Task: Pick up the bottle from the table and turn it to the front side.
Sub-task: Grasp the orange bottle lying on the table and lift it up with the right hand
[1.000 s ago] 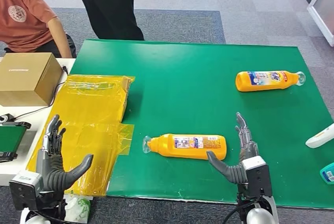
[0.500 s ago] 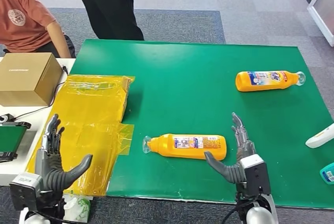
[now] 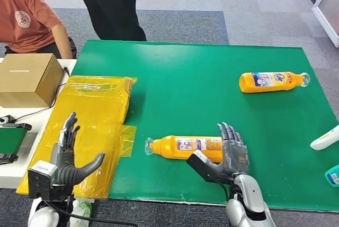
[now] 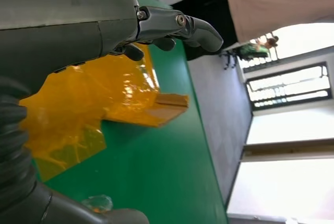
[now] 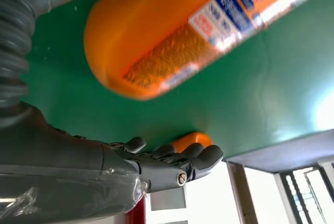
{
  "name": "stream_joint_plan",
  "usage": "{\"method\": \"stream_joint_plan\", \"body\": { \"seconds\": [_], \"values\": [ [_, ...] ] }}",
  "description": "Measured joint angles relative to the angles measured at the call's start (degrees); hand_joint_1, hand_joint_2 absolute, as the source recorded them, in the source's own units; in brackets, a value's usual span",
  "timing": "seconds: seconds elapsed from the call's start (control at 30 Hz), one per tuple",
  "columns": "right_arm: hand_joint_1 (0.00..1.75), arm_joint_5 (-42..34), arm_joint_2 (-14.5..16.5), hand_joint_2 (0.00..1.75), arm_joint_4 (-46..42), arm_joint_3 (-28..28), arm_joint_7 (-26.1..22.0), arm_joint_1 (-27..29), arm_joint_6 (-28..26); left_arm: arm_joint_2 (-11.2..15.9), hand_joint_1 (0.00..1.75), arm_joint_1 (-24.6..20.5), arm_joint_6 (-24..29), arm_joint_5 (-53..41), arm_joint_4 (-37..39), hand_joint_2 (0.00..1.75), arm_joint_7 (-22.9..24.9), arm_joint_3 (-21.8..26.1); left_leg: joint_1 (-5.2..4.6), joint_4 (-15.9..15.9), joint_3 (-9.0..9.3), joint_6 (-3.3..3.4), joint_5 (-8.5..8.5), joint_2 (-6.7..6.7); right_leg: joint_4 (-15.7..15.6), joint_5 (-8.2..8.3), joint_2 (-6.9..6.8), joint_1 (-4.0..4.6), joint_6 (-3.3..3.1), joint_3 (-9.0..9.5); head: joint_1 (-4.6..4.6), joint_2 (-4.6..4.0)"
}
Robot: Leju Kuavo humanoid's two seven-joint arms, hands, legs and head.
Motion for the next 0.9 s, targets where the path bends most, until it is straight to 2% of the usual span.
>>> {"method": "stream_joint_plan", "body": {
  "seconds": [0.2, 0.4, 0.57, 0.7, 0.9],
  "values": [
    [0.0, 3.1, 0.03, 1.75, 9.58, 1.67, 0.92, -3.39, -0.46, 0.25, 0.0, -2.97, -1.39, 1.09, -2.72, 1.75, -0.07, -2.71, 0.0, 0.0, 0.01, -0.01, 0.01, 0.0, 0.01, 0.02, 0.01, 0.0, 0.01, 0.01, 0.01, 0.0],
    [0.0, 4.65, 0.02, 1.75, 14.42, 1.87, 0.66, -7.33, -0.73, 0.67, 0.0, -4.24, -2.54, 2.82, -3.54, 1.75, -0.28, -3.75, 0.0, 0.0, 0.04, -0.01, 0.01, 0.01, 0.0, 0.02, 0.01, 0.0, 0.01, 0.03, 0.01, 0.0],
    [0.0, 5.55, 0.0, 1.75, 17.92, 2.1, -0.08, -11.19, 1.5, 1.46, 0.0, -4.28, -3.58, 2.96, -5.2, 1.75, -1.53, -5.85, 0.0, 0.0, 0.08, 0.0, 0.03, 0.02, 0.0, 0.05, 0.01, 0.0, 0.01, 0.05, 0.01, 0.01],
    [1.75, 5.81, -0.09, 1.75, 19.95, 2.74, -0.74, -13.69, 3.94, 2.01, 0.0, -4.29, -3.73, 3.43, -6.24, 1.75, -1.64, -6.99, 0.0, 0.0, 0.09, 0.02, 0.07, 0.01, 0.0, 0.1, 0.01, 0.0, 0.03, 0.07, 0.01, 0.0],
    [1.75, 3.61, -0.5, 1.75, 20.49, 4.26, -2.44, -14.88, 6.22, 2.26, 0.0, -4.19, -4.1, 4.31, -6.46, 1.75, -1.64, -7.28, 0.0, 0.0, 0.1, 0.01, 0.08, 0.01, 0.0, 0.12, 0.01, 0.0, 0.01, 0.08, 0.0, 0.0]
  ]
}}
